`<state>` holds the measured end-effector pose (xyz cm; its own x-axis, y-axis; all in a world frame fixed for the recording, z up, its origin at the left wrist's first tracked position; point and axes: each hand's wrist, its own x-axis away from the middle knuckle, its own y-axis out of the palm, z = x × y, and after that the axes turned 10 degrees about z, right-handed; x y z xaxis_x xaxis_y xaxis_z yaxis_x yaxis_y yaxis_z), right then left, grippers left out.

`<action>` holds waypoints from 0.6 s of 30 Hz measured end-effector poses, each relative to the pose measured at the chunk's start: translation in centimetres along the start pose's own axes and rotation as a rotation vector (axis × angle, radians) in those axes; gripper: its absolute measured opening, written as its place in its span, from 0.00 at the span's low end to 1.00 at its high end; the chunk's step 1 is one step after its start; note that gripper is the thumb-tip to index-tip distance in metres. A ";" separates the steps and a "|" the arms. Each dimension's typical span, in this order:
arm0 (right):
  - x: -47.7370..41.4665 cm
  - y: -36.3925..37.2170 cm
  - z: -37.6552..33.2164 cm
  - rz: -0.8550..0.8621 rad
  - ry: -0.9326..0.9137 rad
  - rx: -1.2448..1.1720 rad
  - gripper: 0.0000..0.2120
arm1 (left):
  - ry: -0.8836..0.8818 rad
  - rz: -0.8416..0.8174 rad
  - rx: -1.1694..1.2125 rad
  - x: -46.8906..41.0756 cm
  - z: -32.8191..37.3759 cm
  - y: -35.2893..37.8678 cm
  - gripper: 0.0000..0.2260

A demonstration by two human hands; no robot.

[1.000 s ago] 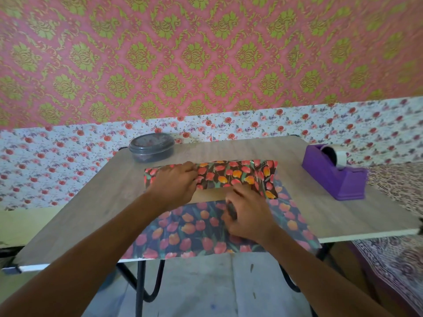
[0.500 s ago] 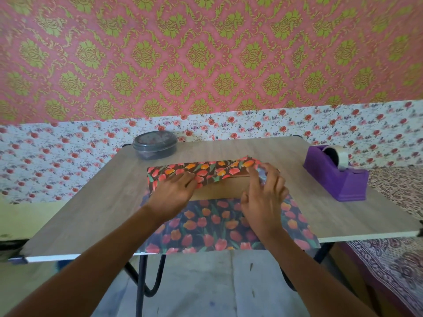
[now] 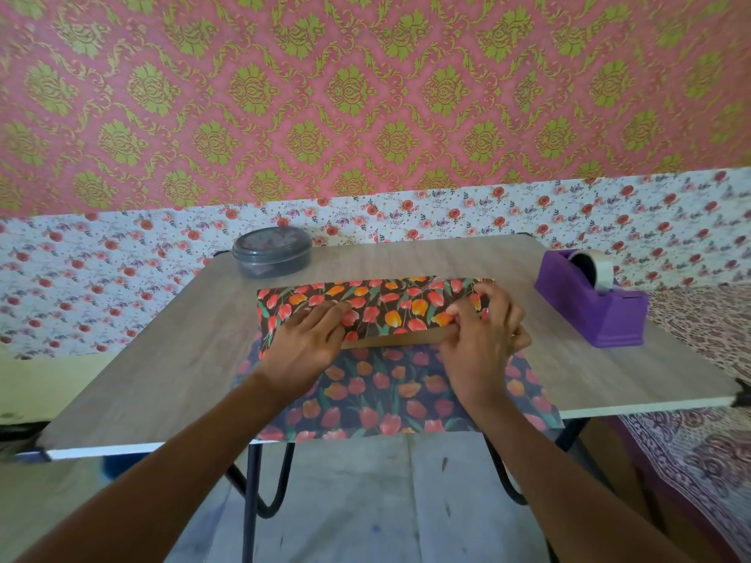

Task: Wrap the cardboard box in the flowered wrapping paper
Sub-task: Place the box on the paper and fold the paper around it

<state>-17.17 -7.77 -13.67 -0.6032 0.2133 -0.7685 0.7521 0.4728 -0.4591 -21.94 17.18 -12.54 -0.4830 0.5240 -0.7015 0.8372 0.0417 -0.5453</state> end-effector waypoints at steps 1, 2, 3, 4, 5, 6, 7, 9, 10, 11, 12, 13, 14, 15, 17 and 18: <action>-0.2 -0.1 0.2 -0.002 -0.037 0.007 0.13 | -0.001 -0.006 -0.006 0.1 0.1 0.0 0.07; -0.4 -0.2 0.4 -0.008 -0.088 0.020 0.12 | 0.000 -0.013 -0.013 0.2 0.1 0.0 0.06; -0.7 -0.2 0.8 -0.026 -0.146 0.041 0.13 | -0.003 -0.022 -0.016 0.3 0.1 0.0 0.06; -1.0 -0.3 1.2 -0.058 -0.203 0.065 0.15 | -0.008 -0.029 -0.016 0.3 0.2 0.0 0.07; -1.1 -0.3 1.6 -0.089 -0.257 0.089 0.16 | -0.012 -0.038 -0.015 0.3 0.3 0.0 0.08; -1.2 -0.2 2.0 -0.111 -0.306 0.114 0.17 | -0.017 -0.049 -0.014 0.3 0.4 0.0 0.09; -1.2 -0.2 2.3 -0.114 -0.352 0.136 0.17 | -0.021 -0.061 -0.014 0.4 0.5 0.0 0.11; -1.0 0.1 2.9 -0.070 -0.418 0.151 0.16 | -0.031 -0.088 -0.007 0.4 0.5 -0.1 0.14; -0.9 0.2 3.0 -0.035 -0.430 0.144 0.17 | -0.041 -0.099 0.000 0.4 0.6 -0.1 0.15; -0.9 0.4 3.2 -0.001 -0.424 0.131 0.19 | -0.051 -0.110 0.006 0.4 0.6 -0.2 0.16; -0.9 0.4 3.2 0.024 -0.401 0.113 0.21 | -0.059 -0.119 0.011 0.3 0.6 -0.3 0.17; -1.0 0.4 3.3 0.044 -0.369 0.089 0.21 | -0.066 -0.125 0.014 0.3 0.6 -0.4 0.18; -1.0 0.4 3.3 0.063 -0.341 0.066 0.22 | -0.068 -0.126 0.018 0.2 0.6 -0.4 0.18; -0.9 0.3 3.4 0.088 -0.325 0.051 0.22 | -0.067 -0.123 0.022 0.2 0.7 -0.3 0.18; -0.9 0.1 3.6 0.151 -0.338 0.047 0.22 | -0.064 -0.117 0.030 0.2 0.6 -0.3 0.16; -0.8 0.0 3.7 0.171 -0.355 0.056 0.21 | -0.064 -0.113 0.037 0.3 0.6 -0.2 0.16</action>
<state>-15.67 -11.11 -14.72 -0.3465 -0.0286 -0.9376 0.8528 0.4067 -0.3276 -22.43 16.83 -12.88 -0.5901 0.4628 -0.6616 0.7669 0.0651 -0.6385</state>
